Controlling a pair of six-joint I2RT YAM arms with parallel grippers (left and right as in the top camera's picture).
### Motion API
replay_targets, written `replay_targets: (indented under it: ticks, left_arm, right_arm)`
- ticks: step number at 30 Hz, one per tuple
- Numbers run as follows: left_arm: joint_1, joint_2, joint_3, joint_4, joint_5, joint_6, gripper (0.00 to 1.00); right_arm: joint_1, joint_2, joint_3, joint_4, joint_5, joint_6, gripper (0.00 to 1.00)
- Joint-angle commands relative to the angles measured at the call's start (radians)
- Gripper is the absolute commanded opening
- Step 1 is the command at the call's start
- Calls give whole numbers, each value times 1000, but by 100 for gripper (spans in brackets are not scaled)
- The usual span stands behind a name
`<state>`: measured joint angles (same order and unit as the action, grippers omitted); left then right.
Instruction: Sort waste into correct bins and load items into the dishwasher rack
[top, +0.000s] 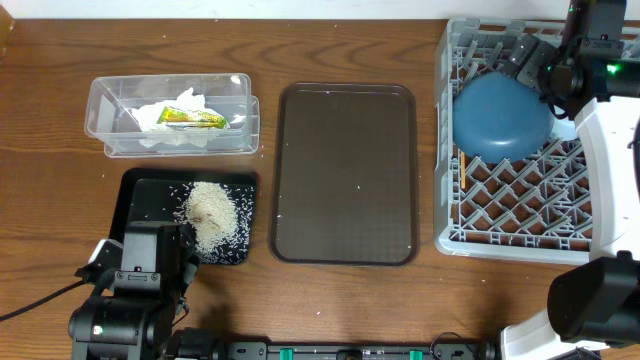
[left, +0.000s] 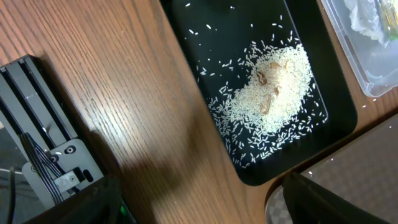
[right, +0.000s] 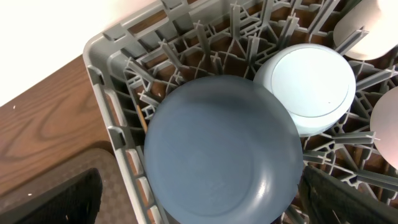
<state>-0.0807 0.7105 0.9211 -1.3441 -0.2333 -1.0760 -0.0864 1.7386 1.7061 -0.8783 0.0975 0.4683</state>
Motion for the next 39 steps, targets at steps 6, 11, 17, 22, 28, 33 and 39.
replay_targets:
  ticks: [6, 11, 17, 22, 28, 33, 39]
  left_arm:
    - [-5, 0, -4, -5, 0, 10, 89]
    - [-11, -8, -38, 169, -10, 298, 89]
    - [-11, -141, -209, 459, 29, 663, 89]
    - [-10, -318, -448, 743, 29, 811, 89]
    - [-10, -490, -719, 1109, 51, 893, 90]
    - [-10, -540, -845, 1299, 52, 893, 90]
    - [-10, -583, -892, 1347, 113, 967, 89]
  right_arm:
    - [2, 0, 0, -2, 1, 10, 99]
    - [2, 0, 0, -2, 1, 10, 99]
    - [2, 0, 0, -2, 0, 10, 99]
    - [2, 0, 0, -2, 0, 10, 99]
    - [2, 0, 0, -2, 1, 10, 99]
    - [2, 0, 0, -2, 0, 10, 99]
    - [2, 0, 0, -2, 0, 10, 99]
